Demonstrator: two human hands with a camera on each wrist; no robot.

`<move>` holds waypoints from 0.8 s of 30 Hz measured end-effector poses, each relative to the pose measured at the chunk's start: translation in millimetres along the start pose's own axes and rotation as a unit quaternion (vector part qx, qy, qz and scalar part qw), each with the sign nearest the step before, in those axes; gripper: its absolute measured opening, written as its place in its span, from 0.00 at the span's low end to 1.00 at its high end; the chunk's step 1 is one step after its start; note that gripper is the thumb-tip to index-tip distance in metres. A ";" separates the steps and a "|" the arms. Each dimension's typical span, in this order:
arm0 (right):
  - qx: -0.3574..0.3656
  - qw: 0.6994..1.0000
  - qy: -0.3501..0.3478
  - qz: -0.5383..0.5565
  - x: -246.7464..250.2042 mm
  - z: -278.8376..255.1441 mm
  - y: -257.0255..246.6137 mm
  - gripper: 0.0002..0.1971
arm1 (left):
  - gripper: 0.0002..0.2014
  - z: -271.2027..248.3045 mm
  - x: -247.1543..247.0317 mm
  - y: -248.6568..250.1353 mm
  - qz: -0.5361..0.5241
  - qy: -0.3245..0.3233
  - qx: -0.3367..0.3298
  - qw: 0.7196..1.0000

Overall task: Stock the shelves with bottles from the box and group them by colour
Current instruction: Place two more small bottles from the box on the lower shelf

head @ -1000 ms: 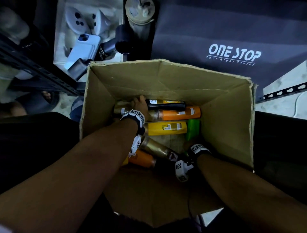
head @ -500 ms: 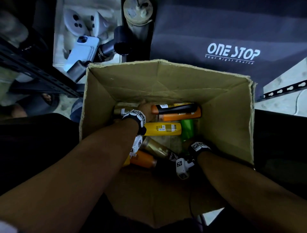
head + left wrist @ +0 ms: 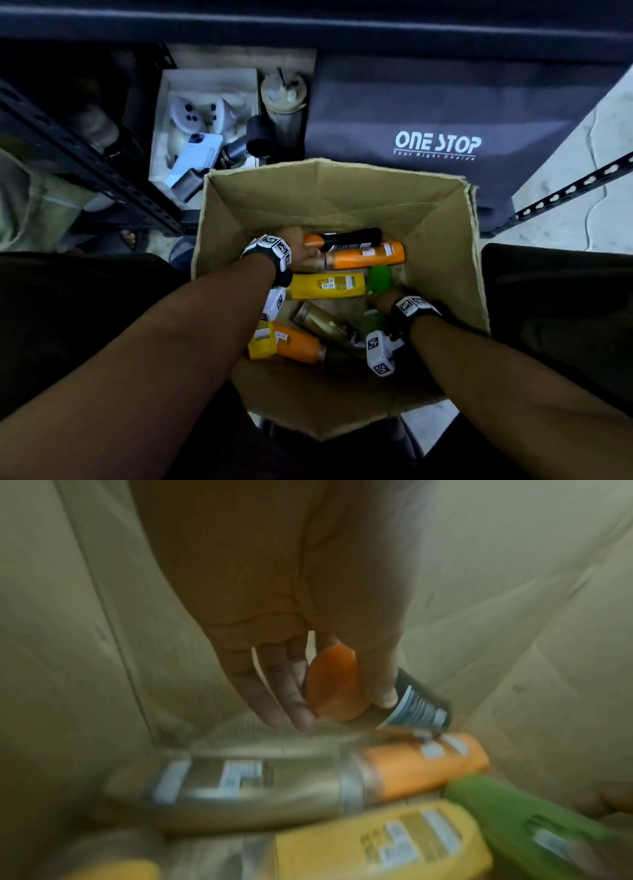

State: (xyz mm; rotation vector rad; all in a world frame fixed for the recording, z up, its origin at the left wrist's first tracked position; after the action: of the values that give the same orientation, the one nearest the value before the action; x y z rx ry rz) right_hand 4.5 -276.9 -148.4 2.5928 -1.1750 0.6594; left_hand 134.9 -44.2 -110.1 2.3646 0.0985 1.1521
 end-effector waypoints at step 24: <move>0.092 0.970 0.190 0.116 60.5 -57.3 -29.1 0.31 | 0.28 -68.0 42.5 44.1 0.006 0.197 0.097 0.976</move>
State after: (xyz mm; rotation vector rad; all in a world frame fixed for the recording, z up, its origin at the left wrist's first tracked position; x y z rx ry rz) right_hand 43.9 -276.1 -69.4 2.3308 -1.3467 1.3053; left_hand 104.2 -43.1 -23.9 2.2654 0.3463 1.6708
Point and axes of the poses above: each hand's wrist, its own z-axis towards the middle knuckle, its own x-axis out of the back of the hand, y = z × x, the point moved 6 cm from there along z, towards the middle knuckle, and after that the axes turned 11 degrees about -x, right-handed, at the moved point
